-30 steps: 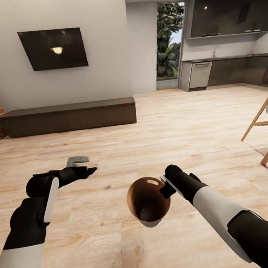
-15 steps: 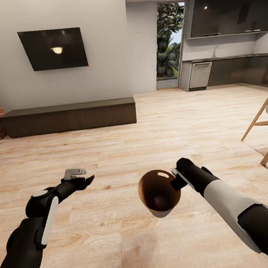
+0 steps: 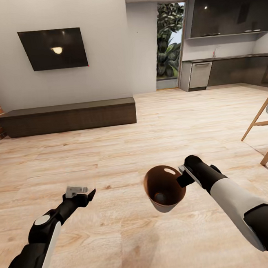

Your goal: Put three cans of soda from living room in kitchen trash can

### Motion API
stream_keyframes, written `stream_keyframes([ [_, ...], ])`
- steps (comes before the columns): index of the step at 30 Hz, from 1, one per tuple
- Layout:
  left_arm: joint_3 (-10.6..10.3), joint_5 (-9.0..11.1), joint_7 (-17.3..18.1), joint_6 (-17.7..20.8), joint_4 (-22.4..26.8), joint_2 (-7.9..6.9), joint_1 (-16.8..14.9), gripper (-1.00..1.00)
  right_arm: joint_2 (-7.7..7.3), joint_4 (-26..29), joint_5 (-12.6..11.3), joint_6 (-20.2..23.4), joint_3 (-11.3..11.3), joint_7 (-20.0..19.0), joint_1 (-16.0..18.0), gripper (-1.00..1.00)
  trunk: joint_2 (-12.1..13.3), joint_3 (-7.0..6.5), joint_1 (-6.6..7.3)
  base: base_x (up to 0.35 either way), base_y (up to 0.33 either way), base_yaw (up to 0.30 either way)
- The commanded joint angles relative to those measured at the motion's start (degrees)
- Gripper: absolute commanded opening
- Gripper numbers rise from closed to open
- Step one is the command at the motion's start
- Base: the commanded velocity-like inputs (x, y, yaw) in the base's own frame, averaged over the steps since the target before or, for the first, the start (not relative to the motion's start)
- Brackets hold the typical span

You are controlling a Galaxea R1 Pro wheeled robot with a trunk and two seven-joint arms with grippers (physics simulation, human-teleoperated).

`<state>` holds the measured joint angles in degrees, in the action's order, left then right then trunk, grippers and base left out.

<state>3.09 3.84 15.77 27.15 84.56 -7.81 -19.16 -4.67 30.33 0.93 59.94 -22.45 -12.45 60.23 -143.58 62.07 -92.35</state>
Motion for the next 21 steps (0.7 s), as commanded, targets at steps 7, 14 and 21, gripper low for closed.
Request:
stream_keyframes([
  [7,-0.07,0.00,0.03,-5.29,-1.17,0.11,2.39,1.00,-0.21,0.65,-0.84,0.06,0.63,0.16,-0.15,-1.00,0.00,-0.01,0.01,0.000,0.000,0.000],
  [14,-0.10,0.12,-0.09,-7.27,-3.36,0.15,3.28,1.00,-0.24,3.42,-0.77,-2.37,3.43,0.38,-0.55,-1.00,0.00,-0.01,0.01,0.000,0.000,0.000],
  [21,-0.09,0.10,-0.21,-7.75,-5.78,0.16,3.54,1.00,-0.66,6.33,-0.81,-7.67,5.85,0.55,-5.19,-1.00,0.08,-1.34,0.16,0.000,0.000,0.000],
])
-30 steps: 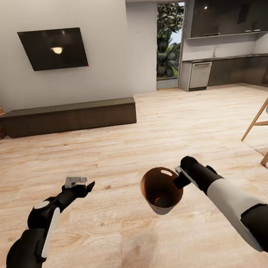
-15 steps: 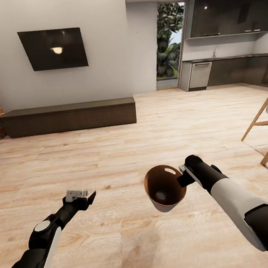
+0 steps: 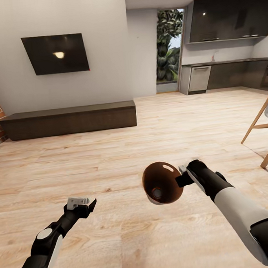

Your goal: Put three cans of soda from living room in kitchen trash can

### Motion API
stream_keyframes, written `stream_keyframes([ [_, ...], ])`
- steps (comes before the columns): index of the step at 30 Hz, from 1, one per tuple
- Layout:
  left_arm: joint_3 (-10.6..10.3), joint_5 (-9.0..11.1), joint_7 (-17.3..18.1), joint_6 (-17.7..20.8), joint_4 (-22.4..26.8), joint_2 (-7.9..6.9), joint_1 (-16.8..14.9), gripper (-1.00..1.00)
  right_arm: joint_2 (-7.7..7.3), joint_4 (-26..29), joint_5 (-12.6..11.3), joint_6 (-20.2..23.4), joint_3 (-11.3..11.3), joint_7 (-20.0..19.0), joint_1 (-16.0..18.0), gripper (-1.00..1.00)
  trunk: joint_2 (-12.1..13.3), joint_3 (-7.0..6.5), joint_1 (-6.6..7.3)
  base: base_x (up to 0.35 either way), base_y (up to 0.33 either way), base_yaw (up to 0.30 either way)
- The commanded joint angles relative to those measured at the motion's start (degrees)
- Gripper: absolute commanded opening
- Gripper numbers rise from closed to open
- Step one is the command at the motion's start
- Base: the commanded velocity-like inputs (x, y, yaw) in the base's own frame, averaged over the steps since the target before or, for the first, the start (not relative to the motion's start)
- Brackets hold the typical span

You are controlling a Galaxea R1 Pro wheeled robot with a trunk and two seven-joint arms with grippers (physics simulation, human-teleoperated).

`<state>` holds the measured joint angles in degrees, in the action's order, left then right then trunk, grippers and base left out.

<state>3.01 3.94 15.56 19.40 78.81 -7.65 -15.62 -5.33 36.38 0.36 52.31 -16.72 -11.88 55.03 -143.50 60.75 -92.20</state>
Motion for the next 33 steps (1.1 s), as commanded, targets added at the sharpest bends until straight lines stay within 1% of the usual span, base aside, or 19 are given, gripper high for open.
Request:
stream_keyframes([
  [1,0.01,0.03,-0.04,-0.05,-0.61,0.00,-0.01,1.00,-0.09,0.52,-0.25,-1.08,0.55,-0.01,-0.78,-1.00,0.01,-0.24,0.03,0.000,0.000,0.000],
  [5,0.04,0.07,-0.15,-0.63,-2.75,0.00,-0.02,1.00,-0.31,1.13,-0.25,-4.28,2.44,0.01,-3.25,-1.00,0.06,-1.13,0.14,0.000,0.000,0.000],
  [7,0.05,0.05,-0.21,-1.70,-4.19,0.00,-0.02,1.00,-0.39,1.31,-0.22,-5.46,3.42,0.04,-4.60,-1.00,0.09,-1.57,0.19,0.000,0.000,0.000],
  [11,0.27,0.07,-0.32,-4.18,-7.32,0.00,-0.02,1.00,-0.44,1.44,-0.14,-6.68,4.19,0.08,-6.71,-1.00,0.14,-2.46,0.29,0.000,0.000,0.000],
  [15,0.39,0.09,-1.63,-6.01,-8.92,0.00,-0.03,1.00,-0.40,1.47,-0.07,-7.10,4.36,0.27,-7.42,-1.00,0.20,-3.34,0.39,0.000,0.000,0.000],
  [16,0.37,0.08,-2.86,-7.09,-9.40,0.00,-0.03,1.00,-0.28,1.47,-0.03,-7.21,4.38,1.39,-7.63,-1.00,0.21,-3.57,0.42,0.000,0.000,0.000],
  [17,0.35,0.02,-4.23,-8.39,-9.96,0.00,-0.03,1.00,-0.03,1.44,-0.06,-7.32,4.40,3.91,-7.84,-1.00,0.22,-3.79,0.45,0.000,0.000,0.000],
  [18,0.33,0.04,-4.77,-8.97,-10.53,0.00,-0.03,1.00,0.11,1.44,-0.15,-7.38,4.42,5.86,-7.93,-1.00,0.24,-4.01,0.47,0.000,0.000,0.000],
  [20,0.29,0.06,-5.11,-9.37,-11.15,0.00,-0.03,1.00,0.25,1.46,-0.24,-7.45,4.45,7.33,-7.99,-1.00,0.27,-4.45,0.53,0.000,0.000,0.000],
  [22,0.24,0.08,-5.57,-9.76,-12.16,0.00,-0.03,1.00,0.49,1.48,-0.41,-7.54,4.52,8.92,-8.05,-1.00,1.07,-4.82,0.96,0.000,0.000,0.000],
  [26,0.48,0.11,-6.04,-9.98,-13.49,0.06,-0.03,1.00,0.62,1.49,-0.55,-7.60,5.09,9.77,-8.08,-1.00,2.67,-5.55,1.84,0.000,0.000,0.000],
  [28,0.69,0.35,-6.87,-10.17,-15.27,0.06,-0.03,1.00,0.70,1.53,-0.60,-7.62,6.91,9.99,-8.21,-1.00,3.47,-5.91,2.28,0.000,0.000,0.000],
  [31,0.73,0.49,-8.20,-10.70,-16.20,0.08,-0.03,1.00,0.73,1.56,-0.61,-7.64,8.15,10.10,-8.50,-1.00,4.68,-6.45,2.94,0.000,0.000,0.002],
  [33,0.71,0.48,-8.96,-11.29,-16.43,0.08,-0.03,1.00,0.74,1.57,-0.62,-7.65,8.45,10.14,-8.57,-1.00,5.48,-6.81,3.38,0.000,0.000,0.037],
])
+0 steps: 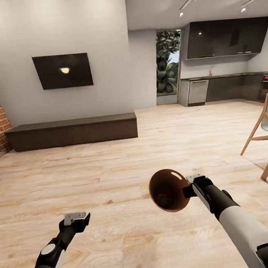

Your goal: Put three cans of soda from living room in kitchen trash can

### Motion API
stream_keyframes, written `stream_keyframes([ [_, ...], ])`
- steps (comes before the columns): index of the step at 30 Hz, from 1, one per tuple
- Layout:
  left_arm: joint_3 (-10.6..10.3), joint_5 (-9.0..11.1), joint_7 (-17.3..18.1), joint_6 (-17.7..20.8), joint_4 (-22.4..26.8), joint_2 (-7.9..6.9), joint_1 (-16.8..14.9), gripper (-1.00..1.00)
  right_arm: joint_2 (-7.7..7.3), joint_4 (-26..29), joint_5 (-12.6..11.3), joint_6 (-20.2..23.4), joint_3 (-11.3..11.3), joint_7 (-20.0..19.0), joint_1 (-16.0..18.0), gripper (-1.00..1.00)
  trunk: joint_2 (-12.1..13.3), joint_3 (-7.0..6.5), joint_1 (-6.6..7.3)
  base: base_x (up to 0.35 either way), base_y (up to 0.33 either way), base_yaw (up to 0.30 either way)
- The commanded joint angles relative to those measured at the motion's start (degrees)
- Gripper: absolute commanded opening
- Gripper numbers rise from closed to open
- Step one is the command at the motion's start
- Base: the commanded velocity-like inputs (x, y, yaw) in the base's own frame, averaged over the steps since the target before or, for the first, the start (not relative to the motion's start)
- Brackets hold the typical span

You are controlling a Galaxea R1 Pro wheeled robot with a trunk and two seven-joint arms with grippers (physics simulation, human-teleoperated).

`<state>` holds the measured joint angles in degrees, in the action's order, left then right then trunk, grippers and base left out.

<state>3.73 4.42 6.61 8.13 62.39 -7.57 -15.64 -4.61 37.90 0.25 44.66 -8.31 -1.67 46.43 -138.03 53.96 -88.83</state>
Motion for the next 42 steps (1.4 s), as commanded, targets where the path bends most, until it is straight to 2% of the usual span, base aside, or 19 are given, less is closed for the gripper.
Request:
stream_keyframes([
  [1,-0.01,-0.01,-0.70,-0.53,-0.18,0.00,0.00,1.00,0.14,0.04,-0.50,-0.01,0.23,-0.02,-0.06,-1.00,0.41,-0.19,0.23,0.000,0.000,0.119],
  [9,-0.11,0.05,-2.03,-1.46,-0.49,0.03,0.00,1.00,2.10,-0.02,-0.27,-0.01,0.63,0.31,-0.19,-1.00,3.62,-1.63,1.99,0.000,0.000,0.205],
  [24,-0.12,-0.09,-2.22,-1.62,-0.75,0.12,0.00,1.00,2.90,0.06,-0.32,-0.02,0.49,0.36,-1.05,-1.00,9.63,-4.32,5.28,0.000,0.000,0.249],
  [30,-0.12,-0.10,-2.22,-1.71,-3.03,0.10,0.00,1.00,3.21,0.06,-0.29,-0.02,0.47,0.43,-1.17,-1.00,12.04,-5.40,6.60,0.000,0.000,0.251],
  [42,-0.12,-0.29,-2.22,-3.36,-3.90,0.10,-0.08,1.00,3.45,0.03,-0.15,-0.49,0.33,0.44,-1.42,-1.00,16.85,-7.56,9.24,0.000,0.000,0.251],
])
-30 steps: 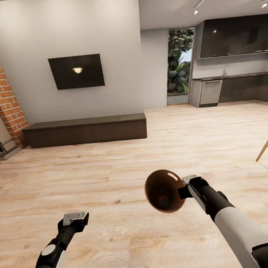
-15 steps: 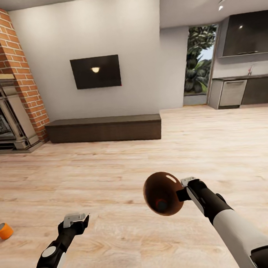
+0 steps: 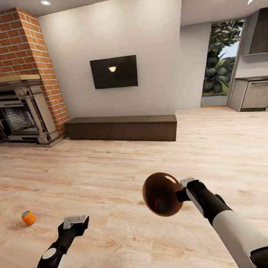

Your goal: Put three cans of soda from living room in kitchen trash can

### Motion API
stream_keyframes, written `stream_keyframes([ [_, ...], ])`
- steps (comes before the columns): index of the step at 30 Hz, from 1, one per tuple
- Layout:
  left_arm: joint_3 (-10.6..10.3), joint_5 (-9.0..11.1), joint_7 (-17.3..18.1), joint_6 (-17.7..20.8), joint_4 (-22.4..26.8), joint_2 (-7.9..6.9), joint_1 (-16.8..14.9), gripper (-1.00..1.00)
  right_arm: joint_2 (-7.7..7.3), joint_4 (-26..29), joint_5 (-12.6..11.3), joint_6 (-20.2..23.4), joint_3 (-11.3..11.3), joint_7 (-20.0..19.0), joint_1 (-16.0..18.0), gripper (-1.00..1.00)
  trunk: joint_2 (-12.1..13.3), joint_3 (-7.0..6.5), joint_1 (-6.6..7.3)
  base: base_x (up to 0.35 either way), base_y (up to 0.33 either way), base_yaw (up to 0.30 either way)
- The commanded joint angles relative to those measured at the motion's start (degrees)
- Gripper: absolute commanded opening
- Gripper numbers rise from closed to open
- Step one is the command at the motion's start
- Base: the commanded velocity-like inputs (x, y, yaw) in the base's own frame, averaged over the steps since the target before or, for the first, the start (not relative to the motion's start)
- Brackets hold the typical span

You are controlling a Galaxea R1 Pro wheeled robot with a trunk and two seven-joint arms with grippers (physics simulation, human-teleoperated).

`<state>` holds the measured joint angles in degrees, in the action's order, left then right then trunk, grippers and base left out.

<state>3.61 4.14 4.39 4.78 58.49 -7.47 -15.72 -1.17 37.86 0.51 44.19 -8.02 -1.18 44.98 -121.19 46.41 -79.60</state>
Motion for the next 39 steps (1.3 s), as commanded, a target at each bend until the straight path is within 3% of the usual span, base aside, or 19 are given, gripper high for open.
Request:
stream_keyframes([
  [1,0.00,0.00,0.00,-0.01,-0.02,0.00,0.00,1.00,0.02,0.02,-0.24,-0.68,0.04,-0.06,0.01,-1.00,0.41,-0.20,0.23,0.000,0.000,0.251],
  [13,0.00,0.17,0.00,-0.07,-0.95,0.00,-0.01,1.00,0.26,-0.10,0.10,-2.19,-0.07,-0.05,-0.48,-1.00,5.22,-2.59,2.87,0.000,0.000,0.237],
  [30,-0.09,0.33,0.00,-0.12,-2.85,0.00,-0.01,1.00,0.46,-0.15,0.11,-2.27,-0.13,-0.05,-0.73,-1.00,12.04,-5.67,6.60,0.000,0.000,0.026],
  [39,-0.09,0.20,0.00,-0.12,-2.86,0.00,-0.01,1.00,1.18,-0.30,0.26,-2.27,-0.15,-0.05,-0.76,-1.00,15.65,-7.29,8.58,0.000,0.000,0.190],
])
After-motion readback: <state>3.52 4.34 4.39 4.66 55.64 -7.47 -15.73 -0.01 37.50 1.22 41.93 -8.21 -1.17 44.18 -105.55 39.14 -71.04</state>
